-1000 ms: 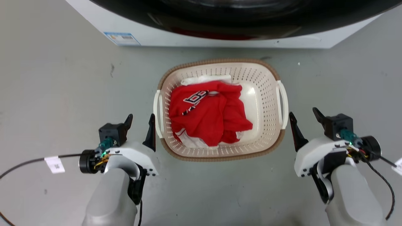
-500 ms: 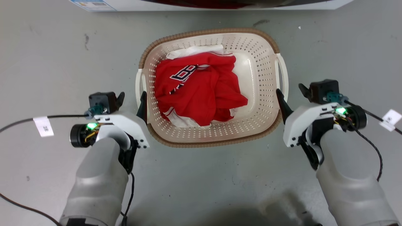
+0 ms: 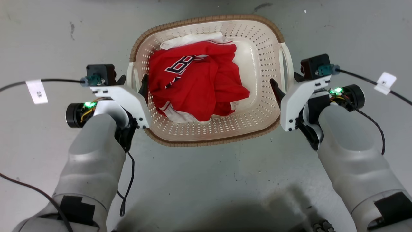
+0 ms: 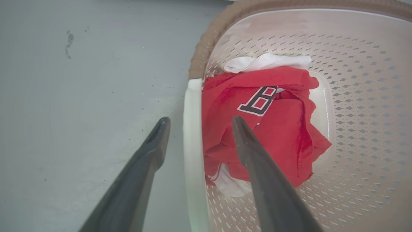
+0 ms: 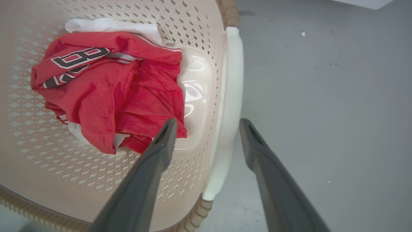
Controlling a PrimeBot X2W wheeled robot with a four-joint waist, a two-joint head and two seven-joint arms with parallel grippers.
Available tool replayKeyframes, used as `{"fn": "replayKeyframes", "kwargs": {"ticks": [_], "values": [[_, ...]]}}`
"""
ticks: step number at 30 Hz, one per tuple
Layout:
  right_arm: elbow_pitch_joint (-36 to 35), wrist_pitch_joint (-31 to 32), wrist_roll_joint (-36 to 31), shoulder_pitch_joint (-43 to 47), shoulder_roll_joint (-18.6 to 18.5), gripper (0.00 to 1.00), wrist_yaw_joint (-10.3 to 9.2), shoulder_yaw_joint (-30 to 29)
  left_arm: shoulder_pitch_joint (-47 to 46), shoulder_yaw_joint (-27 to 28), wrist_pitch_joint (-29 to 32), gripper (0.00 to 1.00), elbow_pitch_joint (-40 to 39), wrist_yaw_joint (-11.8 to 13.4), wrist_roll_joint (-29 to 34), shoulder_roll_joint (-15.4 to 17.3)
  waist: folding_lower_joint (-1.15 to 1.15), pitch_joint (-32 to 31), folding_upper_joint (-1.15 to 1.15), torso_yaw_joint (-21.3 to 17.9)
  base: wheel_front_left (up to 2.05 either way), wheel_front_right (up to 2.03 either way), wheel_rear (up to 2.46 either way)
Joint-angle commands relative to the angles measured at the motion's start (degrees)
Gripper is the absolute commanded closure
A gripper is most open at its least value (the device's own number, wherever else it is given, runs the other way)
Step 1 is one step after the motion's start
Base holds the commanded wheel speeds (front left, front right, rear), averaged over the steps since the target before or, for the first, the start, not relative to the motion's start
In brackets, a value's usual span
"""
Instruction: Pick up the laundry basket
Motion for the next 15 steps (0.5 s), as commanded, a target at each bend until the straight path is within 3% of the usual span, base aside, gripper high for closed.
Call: {"fn": "replayKeyframes", "kwargs": {"ticks": [1,13,14,15], "values": [[1.2,0.6,1.8,-2.0,0.0,0.0,-0.04,1.4,-1.4,-1.0,1.3,0.0,0.5,0.1,-1.1,0.7,-0.01,0.5,0.0,-0.1,0.0,0.0,0.0],[5.7,5.4,10.0,-6.1,0.0,0.0,-0.03,9.5,-3.7,-6.3,8.3,0.0,1.3,0.1,-7.4,2.0,-0.01,1.9,0.0,-0.4,0.0,0.0,0.0],[5.7,5.4,10.6,-6.2,0.0,0.06,-0.04,10.0,-3.7,-6.8,8.7,0.16,1.3,0.1,-7.8,2.0,-0.01,1.9,0.0,-0.4,0.0,0.0,0.0],[5.9,6.0,11.3,-6.3,0.0,0.54,-0.04,10.8,-3.7,-7.3,9.0,0.52,1.2,0.1,-8.2,1.9,-0.01,2.0,0.0,-0.3,0.0,0.0,0.0]]}}
